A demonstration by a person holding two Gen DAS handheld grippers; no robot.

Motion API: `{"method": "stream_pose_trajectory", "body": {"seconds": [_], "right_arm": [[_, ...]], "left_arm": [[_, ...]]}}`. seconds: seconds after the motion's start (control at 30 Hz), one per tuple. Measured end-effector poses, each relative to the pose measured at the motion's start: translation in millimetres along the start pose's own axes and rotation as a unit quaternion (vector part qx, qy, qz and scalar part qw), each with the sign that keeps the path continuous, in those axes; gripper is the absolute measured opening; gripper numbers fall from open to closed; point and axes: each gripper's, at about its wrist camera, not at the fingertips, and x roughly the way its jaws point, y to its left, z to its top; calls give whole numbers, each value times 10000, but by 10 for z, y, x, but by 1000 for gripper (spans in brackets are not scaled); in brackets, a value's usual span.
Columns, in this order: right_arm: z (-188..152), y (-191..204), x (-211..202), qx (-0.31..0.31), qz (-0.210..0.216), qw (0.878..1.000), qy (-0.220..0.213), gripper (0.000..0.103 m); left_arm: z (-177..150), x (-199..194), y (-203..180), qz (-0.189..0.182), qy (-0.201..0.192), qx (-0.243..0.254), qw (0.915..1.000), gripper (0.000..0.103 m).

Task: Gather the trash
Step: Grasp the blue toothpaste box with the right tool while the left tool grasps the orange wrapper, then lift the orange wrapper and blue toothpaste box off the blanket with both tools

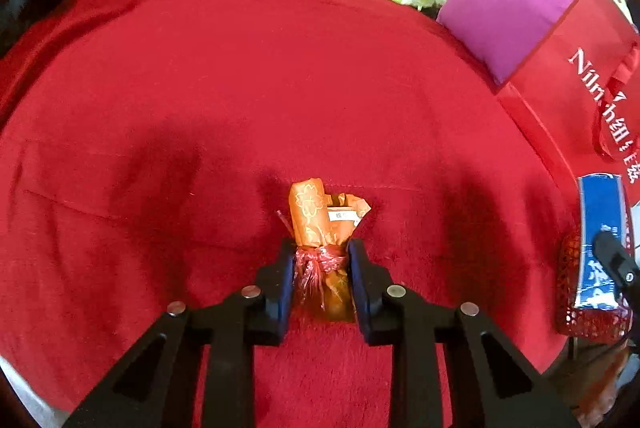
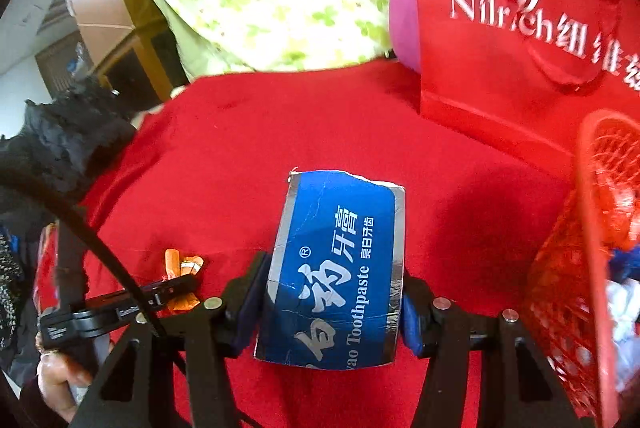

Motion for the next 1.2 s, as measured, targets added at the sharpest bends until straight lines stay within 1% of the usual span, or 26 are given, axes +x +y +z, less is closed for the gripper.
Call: {"method": "stream_pose_trajectory", "body": {"seconds": [0.07, 0.17, 0.3, 0.4, 0.47, 0.67, 0.73, 0.8, 0.9, 1.07, 1.2], "right_arm": [[-23, 26, -196, -3, 59, 9999, -137, 60], [-41, 38, -438, -21, 115, 9994, -326, 60], [-63, 39, -804, 12, 178, 9981, -597, 60], [-81, 24, -1072, 0, 185, 9966, -804, 60], [-106, 13, -1248, -2, 183, 9955, -934, 60], [-183, -22, -1694, 45, 204, 9918, -1264, 60], [-192, -18, -1764, 39, 215, 9910, -1317, 60], [-219, 4, -1943, 7, 237, 9887, -1477, 60], [-236, 23, -2088, -13, 282, 9863, -1624, 60], [-279, 11, -2266, -27, 298, 9823, -1847, 60], [-300, -44, -2351, -8, 278, 9807, -1934, 60]], "left_arm": [[-9, -189, -10, 25, -137, 38, 9999, 27], [-78, -555, -131, 154, -476, 250, 9984, 27], [-143, -1017, -440, 264, -990, 582, 9930, 27], [-255, -1409, -601, 292, -1362, 846, 9866, 27], [-322, -1676, -699, 307, -1642, 1044, 9804, 28], [-484, -2211, -990, 299, -2202, 1412, 9647, 28], [-450, -2244, -1165, 329, -2315, 1513, 9604, 28], [-490, -2340, -1227, 349, -2431, 1608, 9559, 28], [-555, -2446, -1338, 399, -2587, 1770, 9488, 28], [-635, -2571, -1482, 419, -2748, 1940, 9408, 28], [-677, -2622, -1581, 446, -2811, 2052, 9364, 28]]}}
